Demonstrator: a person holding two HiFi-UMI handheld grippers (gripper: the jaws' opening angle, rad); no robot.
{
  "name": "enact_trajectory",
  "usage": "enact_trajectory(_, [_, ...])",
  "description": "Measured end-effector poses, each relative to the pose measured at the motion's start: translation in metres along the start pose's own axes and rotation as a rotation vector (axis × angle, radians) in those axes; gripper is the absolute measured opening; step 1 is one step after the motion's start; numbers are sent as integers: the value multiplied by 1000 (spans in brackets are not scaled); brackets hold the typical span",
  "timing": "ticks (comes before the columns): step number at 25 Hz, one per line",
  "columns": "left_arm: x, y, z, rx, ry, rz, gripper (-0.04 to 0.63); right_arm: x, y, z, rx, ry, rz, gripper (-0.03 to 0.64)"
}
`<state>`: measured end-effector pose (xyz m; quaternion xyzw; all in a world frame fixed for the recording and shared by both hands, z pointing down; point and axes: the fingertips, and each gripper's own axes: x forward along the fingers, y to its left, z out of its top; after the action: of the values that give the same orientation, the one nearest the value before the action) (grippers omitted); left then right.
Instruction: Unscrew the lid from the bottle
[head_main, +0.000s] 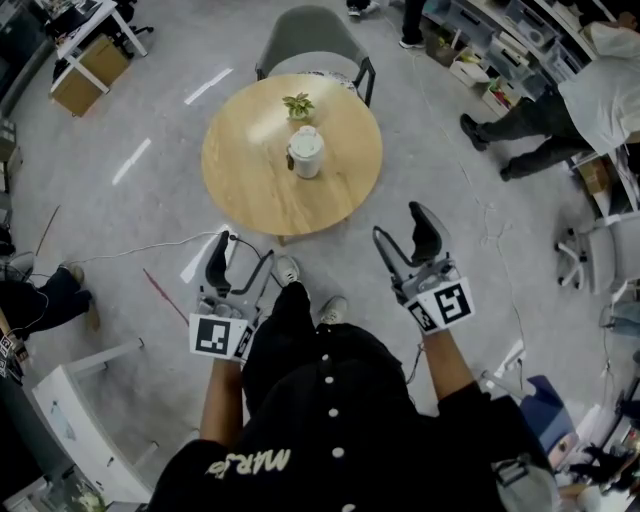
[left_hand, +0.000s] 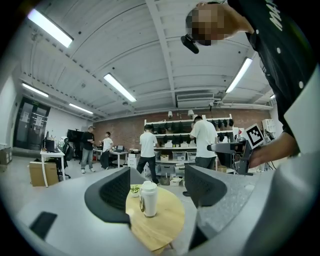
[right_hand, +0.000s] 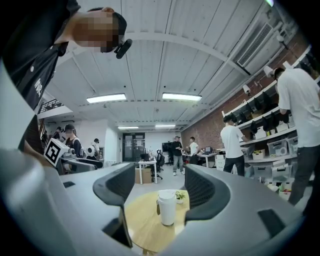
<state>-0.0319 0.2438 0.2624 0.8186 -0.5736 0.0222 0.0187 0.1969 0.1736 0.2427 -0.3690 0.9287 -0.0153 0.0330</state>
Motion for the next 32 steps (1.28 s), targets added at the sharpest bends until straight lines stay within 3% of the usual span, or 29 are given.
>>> enact_trajectory(5, [35,41,-2,-5,-15,-21,327,41,-12,1,-27,9,-9,315])
enact_trajectory(8, [58,62,-1,32,2,-52,327,69,-18,7,-39,10,-7,328])
enact_trajectory(11, [80,80,-10,61,47,-107,327,100,-24,13,-54,4,-7,333])
enact_trajectory(19, [130,124,-29,44,114,-260,333,169,-29,7,-66,16,1,337])
enact_trajectory(25, [162,124,-62,29,130,-464,339,197,-30,-26,-58,101,83,342])
enact_trajectory(32, [217,118,-132,18,164,-589,342,227,-44,-83,-32,230,204,348])
